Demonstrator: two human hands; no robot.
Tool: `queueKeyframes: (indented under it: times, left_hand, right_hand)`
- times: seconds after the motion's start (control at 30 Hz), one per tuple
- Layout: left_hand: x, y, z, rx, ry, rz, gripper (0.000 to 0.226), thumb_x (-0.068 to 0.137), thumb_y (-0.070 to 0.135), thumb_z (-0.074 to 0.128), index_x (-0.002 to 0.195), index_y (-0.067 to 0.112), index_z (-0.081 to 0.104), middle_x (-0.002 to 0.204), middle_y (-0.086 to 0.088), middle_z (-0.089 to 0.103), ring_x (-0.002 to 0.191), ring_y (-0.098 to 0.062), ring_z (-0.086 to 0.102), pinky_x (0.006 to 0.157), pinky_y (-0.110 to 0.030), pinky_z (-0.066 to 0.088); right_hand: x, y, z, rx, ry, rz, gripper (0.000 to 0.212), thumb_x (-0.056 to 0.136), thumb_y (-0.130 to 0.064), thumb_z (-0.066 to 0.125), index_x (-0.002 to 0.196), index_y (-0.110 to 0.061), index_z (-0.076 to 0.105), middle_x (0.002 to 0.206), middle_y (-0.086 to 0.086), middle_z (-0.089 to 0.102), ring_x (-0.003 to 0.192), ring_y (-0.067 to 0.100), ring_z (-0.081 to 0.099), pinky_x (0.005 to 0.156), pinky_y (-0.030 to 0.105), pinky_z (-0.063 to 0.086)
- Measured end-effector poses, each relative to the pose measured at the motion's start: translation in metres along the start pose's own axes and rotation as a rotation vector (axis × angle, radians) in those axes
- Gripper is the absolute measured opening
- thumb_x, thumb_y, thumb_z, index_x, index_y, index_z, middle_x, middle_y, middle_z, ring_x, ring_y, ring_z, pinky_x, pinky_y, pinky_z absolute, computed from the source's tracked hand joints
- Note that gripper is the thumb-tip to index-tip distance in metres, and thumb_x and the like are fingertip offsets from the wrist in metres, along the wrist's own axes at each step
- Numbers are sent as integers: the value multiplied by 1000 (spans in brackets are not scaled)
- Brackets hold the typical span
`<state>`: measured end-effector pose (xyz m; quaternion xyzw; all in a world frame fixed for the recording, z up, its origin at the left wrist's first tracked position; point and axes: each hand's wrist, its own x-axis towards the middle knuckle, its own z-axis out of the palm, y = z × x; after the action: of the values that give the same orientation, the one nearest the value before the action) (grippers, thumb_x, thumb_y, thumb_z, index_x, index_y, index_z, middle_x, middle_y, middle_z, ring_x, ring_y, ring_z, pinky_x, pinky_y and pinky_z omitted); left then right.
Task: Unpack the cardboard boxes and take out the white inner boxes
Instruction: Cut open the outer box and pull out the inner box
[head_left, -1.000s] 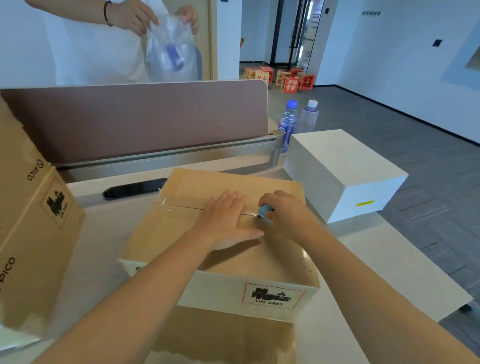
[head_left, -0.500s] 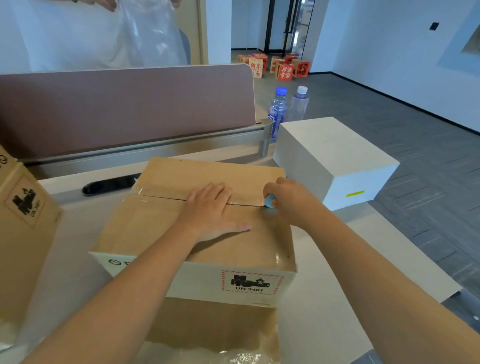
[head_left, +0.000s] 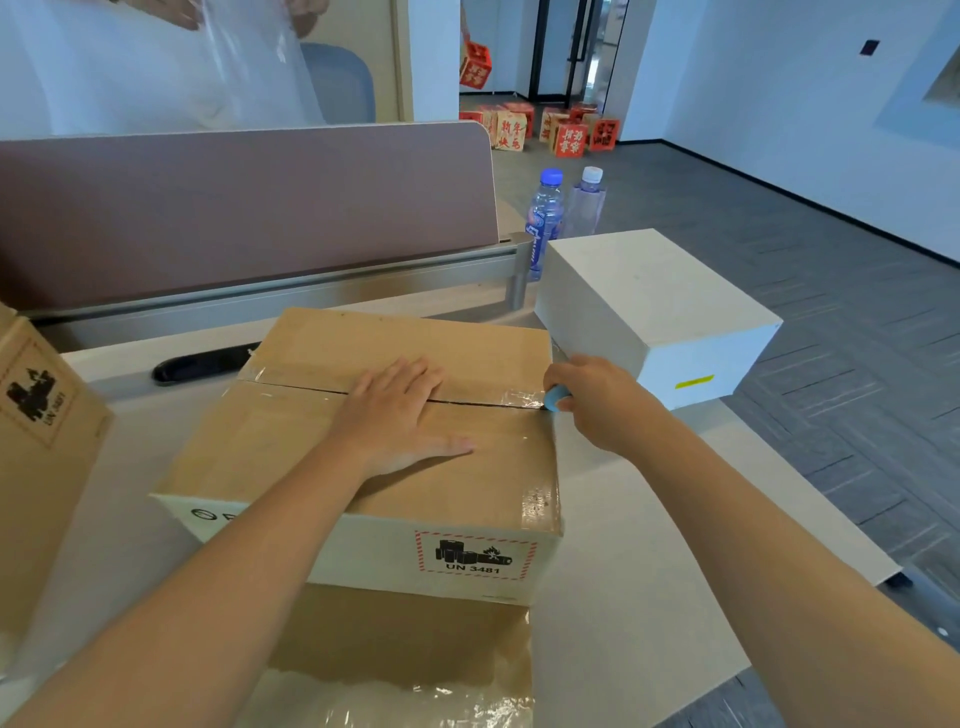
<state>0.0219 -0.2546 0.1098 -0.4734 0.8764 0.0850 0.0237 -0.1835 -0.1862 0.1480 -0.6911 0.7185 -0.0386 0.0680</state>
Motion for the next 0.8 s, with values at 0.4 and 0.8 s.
queueKeyframes:
  times: [0.4, 0.8]
  left_hand:
    - [-1, 9, 0, 21, 5, -47, 96, 75, 77, 37, 149, 23, 8, 158, 3, -1, 145, -17, 0, 119, -41, 4]
    - [7, 39, -5, -88, 12, -176, 89, 77, 76, 38, 145, 21, 24, 156, -2, 16, 142, -24, 14, 113, -45, 14]
  right_hand:
    - [-7, 13, 8, 239, 62, 147, 15, 92, -7, 50, 106, -7, 54, 114, 8, 56, 96, 24, 51, 74, 24, 33]
    - [-22, -43, 1, 545, 374, 287, 14, 95, -25, 48, 99, -16, 39, 90, -1, 49, 78, 19, 46, 69, 26, 32]
